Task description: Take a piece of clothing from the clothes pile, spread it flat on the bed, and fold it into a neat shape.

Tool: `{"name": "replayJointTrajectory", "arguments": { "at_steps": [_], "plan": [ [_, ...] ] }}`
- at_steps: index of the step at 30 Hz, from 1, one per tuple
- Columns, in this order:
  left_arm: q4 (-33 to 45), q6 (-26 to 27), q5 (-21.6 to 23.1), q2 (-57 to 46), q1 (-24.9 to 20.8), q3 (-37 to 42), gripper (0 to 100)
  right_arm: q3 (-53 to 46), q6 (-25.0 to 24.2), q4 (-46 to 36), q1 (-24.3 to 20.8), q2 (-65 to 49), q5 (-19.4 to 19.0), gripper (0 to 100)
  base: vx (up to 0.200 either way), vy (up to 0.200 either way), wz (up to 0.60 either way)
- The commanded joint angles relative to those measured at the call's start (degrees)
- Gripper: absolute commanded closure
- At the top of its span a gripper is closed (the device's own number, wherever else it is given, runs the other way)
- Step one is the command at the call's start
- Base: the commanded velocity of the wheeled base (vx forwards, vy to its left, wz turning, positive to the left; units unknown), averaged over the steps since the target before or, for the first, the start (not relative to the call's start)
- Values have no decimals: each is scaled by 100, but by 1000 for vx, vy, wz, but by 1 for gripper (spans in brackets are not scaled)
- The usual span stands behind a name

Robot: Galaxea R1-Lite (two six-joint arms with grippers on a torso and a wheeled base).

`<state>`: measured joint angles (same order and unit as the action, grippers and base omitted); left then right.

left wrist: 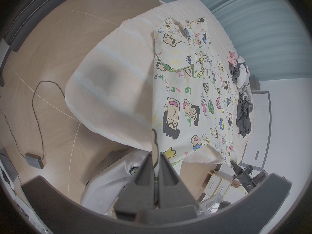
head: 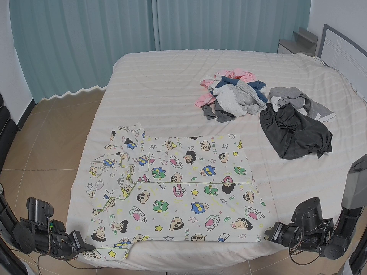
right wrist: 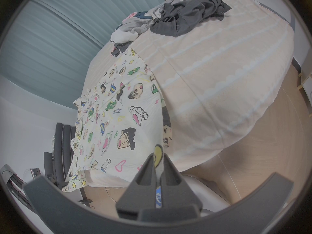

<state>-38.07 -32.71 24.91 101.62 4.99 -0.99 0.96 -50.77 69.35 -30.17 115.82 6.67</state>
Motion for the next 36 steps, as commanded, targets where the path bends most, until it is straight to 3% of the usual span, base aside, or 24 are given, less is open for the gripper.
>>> {"name": "replayJointTrajectory", "arguments": {
  "at_steps": [1,12,22,30,36],
  "plan": [
    [186,54,67,-274,2,72,100,-96,-3,-97,-41,-359,1,100,0,0,0],
    [669,203,120,-441,2,72,100,-96,-11,-598,-112,-367,10,100,0,0,0],
    [1039,476,111,-529,38,-59,100,-96,-3,-554,-112,-438,10,100,0,0,0],
    [1126,203,120,-960,38,-692,100,9,32,-220,3,-860,-139,100,0,0,0],
    [1882,-245,129,-1057,2,-1703,100,537,112,-256,266,-789,-157,100,0,0,0]
  ]
}}
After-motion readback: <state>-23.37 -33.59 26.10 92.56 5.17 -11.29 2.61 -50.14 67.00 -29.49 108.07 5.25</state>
